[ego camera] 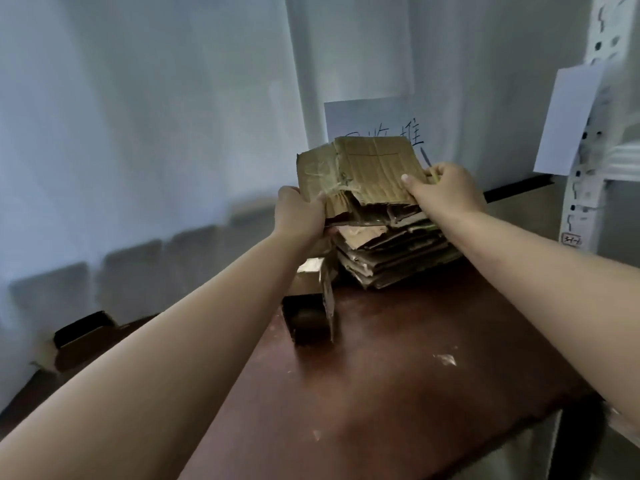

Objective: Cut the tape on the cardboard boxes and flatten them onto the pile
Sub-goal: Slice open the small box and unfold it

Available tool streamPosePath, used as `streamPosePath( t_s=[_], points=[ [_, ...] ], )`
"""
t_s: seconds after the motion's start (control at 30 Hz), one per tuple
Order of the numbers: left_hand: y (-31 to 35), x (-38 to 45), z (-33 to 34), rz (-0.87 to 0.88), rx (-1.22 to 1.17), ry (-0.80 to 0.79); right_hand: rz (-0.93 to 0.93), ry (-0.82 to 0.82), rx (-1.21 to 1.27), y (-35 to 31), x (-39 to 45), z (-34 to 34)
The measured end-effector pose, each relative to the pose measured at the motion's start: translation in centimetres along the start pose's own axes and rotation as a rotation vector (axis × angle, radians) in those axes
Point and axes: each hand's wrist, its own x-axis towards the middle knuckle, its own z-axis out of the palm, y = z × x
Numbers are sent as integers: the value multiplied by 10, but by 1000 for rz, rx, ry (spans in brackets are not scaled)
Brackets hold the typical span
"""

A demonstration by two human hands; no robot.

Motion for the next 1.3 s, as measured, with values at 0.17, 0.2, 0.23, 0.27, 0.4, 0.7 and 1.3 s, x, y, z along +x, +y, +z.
streamPosePath(
  t_s=[0.17, 0.2, 0.23, 0.27, 0.4, 0.7, 1.3],
  points=[
    [-7, 52, 51, 115, 300, -110, -22, -1, -175, 35, 71, -4],
    [-11, 61, 60, 142, 360, -125, -31, 3, -215, 43, 83, 0],
    [-16, 71, 68, 169, 416, -136, -34, 8, -257, 50, 95, 5],
    [-19, 79, 76, 191, 460, -147, -33, 16, -299, 56, 105, 10],
    [-37, 106, 104, 217, 529, -184, -39, 54, -437, 77, 141, 31],
    [-79, 139, 131, 148, 850, -352, -100, 46, -646, 129, 174, 80],
    [-55, 85, 59, 346, 902, -150, -195, 185, -417, 72, 73, 42]
  ],
)
